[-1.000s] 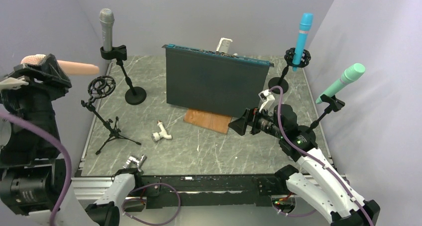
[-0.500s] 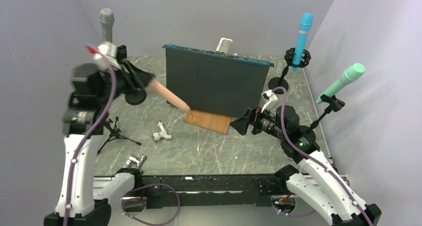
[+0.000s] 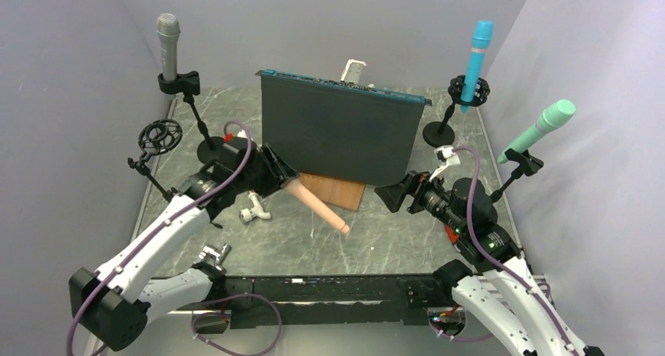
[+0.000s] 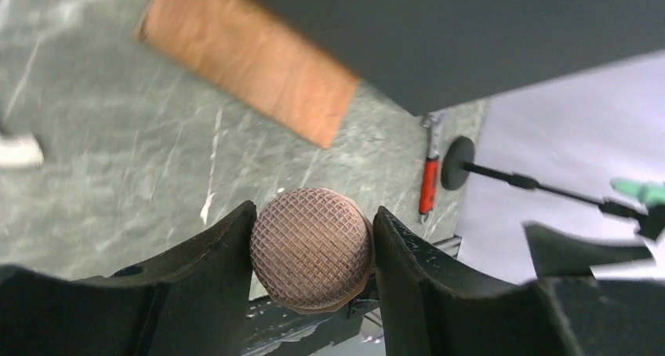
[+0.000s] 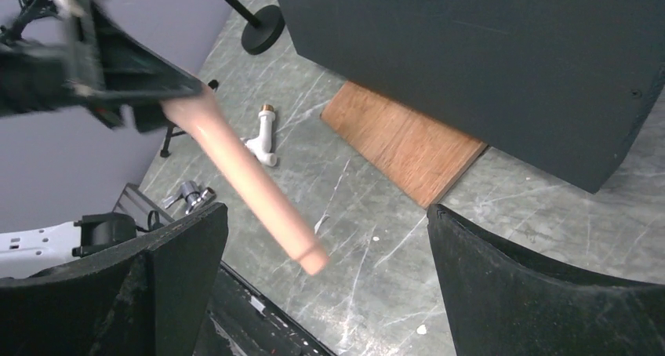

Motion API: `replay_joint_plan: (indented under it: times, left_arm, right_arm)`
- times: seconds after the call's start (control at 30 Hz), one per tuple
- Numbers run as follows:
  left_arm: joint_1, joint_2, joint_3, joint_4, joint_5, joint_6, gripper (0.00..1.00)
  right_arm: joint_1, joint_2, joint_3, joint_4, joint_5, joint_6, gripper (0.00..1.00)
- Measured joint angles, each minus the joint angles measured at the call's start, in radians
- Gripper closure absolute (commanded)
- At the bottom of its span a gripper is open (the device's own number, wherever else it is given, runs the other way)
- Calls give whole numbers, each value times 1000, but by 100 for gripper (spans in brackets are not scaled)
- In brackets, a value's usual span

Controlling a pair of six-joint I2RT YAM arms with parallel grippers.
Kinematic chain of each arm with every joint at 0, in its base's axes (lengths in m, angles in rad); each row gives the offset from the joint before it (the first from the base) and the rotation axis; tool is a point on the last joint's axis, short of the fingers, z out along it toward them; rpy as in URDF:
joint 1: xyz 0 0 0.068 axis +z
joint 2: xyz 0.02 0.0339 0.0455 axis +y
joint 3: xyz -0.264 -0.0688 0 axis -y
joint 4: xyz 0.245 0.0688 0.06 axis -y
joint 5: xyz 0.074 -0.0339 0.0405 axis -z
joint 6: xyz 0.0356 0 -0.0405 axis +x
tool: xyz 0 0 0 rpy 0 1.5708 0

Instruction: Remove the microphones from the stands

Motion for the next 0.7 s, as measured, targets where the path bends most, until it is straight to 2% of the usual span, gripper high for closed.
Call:
replay_joint_plan:
  times: [0.1, 0.27, 0.43, 0.63, 0.67, 0.7]
  left_arm:
    - [0, 57, -108, 27, -9, -150, 100]
    - [9, 163, -182, 78, -8, -319, 100]
    - [68, 227, -263, 202, 39, -444, 100]
    - [111, 352, -311, 289, 100, -528, 100]
    - [111, 356, -320, 298, 103, -539, 98]
    - [111, 357, -336, 317, 104, -554, 91]
  right_arm:
    - [0, -20, 2, -23, 16, 0, 0]
    - [0, -25, 6, -50, 24, 0, 0]
    - [0, -40, 6, -67, 26, 1, 0]
    - [0, -51, 2, -69, 24, 13, 0]
    - [0, -51, -1, -68, 23, 15, 0]
    - [0, -51, -6, -68, 21, 18, 0]
